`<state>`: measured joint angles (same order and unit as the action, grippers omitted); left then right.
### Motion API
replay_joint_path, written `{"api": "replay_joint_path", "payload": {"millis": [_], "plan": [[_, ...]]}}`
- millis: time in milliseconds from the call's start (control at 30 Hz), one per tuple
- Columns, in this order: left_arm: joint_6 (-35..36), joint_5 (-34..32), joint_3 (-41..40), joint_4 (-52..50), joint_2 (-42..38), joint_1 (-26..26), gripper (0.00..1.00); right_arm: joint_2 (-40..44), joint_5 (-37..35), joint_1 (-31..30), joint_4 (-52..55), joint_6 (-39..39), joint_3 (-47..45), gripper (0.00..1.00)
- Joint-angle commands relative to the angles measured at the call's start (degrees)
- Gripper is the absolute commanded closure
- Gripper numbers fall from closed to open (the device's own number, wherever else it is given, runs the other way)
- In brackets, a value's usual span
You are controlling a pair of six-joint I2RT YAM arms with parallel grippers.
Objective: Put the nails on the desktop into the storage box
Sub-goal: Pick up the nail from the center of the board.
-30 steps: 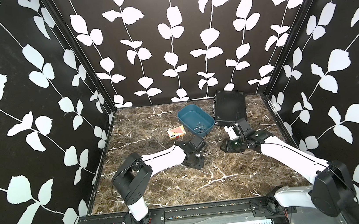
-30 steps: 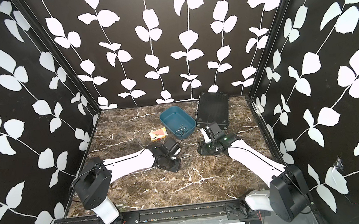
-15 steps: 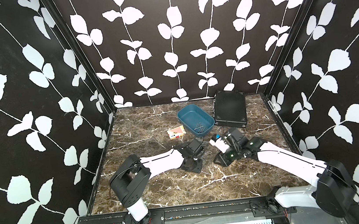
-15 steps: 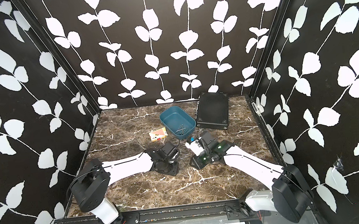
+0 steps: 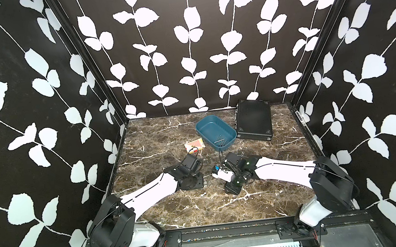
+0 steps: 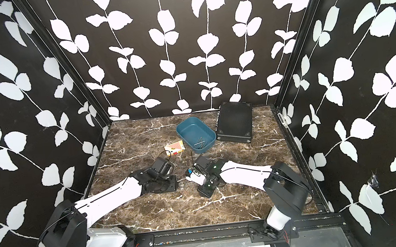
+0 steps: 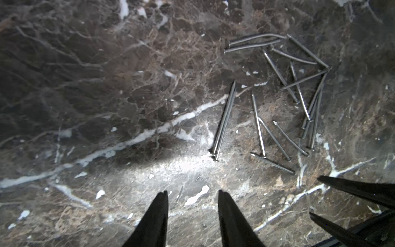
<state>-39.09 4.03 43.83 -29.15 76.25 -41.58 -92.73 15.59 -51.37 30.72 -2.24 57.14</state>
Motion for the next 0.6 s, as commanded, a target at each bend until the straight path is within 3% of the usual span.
{"api": "replay_joint_path", "payload": {"millis": [0, 567], "plan": [[-0.25, -0.19, -1.37, -1.79, -1.45, 0.61, 0.59, -2.34, -1.86, -0.56, 1.74, -1.38, 2.9, 0.63], [1.99, 1.86, -0.93, -2.12, 0.15, 1.07, 0.59, -7.75, -8.12, -2.46, 4.25, -0.62, 4.98, 0.64]]}}
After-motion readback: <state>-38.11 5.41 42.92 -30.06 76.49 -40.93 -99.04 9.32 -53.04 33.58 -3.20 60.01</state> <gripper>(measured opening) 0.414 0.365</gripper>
